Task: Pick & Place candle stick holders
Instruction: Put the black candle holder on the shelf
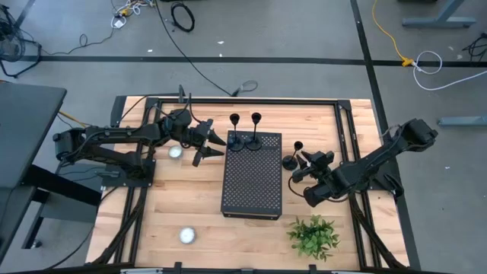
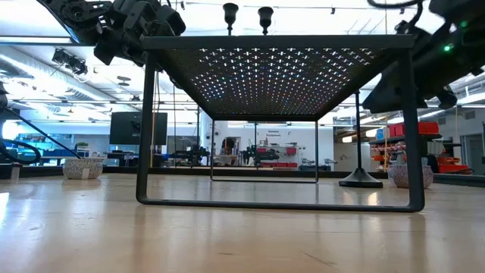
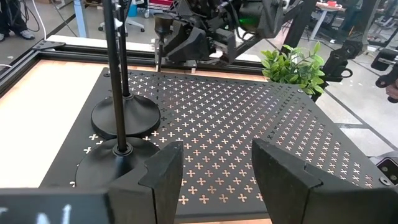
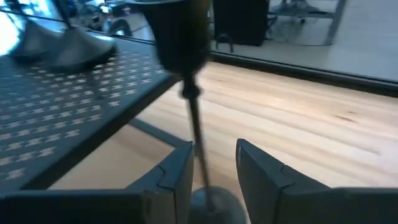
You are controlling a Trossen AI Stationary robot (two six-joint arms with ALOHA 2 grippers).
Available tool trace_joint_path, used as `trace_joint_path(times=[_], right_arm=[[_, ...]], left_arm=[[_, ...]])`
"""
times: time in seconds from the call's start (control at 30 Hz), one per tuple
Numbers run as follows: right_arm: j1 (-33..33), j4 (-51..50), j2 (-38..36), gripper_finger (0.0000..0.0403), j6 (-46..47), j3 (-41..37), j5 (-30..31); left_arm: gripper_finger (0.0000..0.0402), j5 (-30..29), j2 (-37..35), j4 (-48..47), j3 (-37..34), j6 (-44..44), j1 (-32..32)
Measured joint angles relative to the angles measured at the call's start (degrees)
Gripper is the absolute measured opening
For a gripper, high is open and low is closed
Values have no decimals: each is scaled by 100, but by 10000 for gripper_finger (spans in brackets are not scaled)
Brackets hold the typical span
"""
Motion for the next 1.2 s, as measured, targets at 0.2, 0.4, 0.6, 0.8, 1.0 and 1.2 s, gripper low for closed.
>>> trace_joint_path(times=[0.2, 0.4, 0.6, 0.8, 1.0, 1.2], right_arm=[[92, 1125, 42, 120, -908, 0, 368], [-196, 1260, 71, 120, -1564, 0, -53], [-160, 1256, 73, 120, -1705, 0, -723], [-142, 618, 73, 120, -1399, 0, -1147], [-142, 162, 75, 120, -767, 0, -803], [-253, 847, 75, 120, -1320, 0, -356]], left_arm=[[193, 0, 0, 4, 0, 4, 1], [193, 2, 0, 4, 0, -1, -3], [193, 2, 0, 2, 0, 1, -1], [193, 0, 0, 2, 0, 2, -1], [193, 1, 0, 2, 0, 2, -1], [193, 1, 0, 4, 0, 6, 1]])
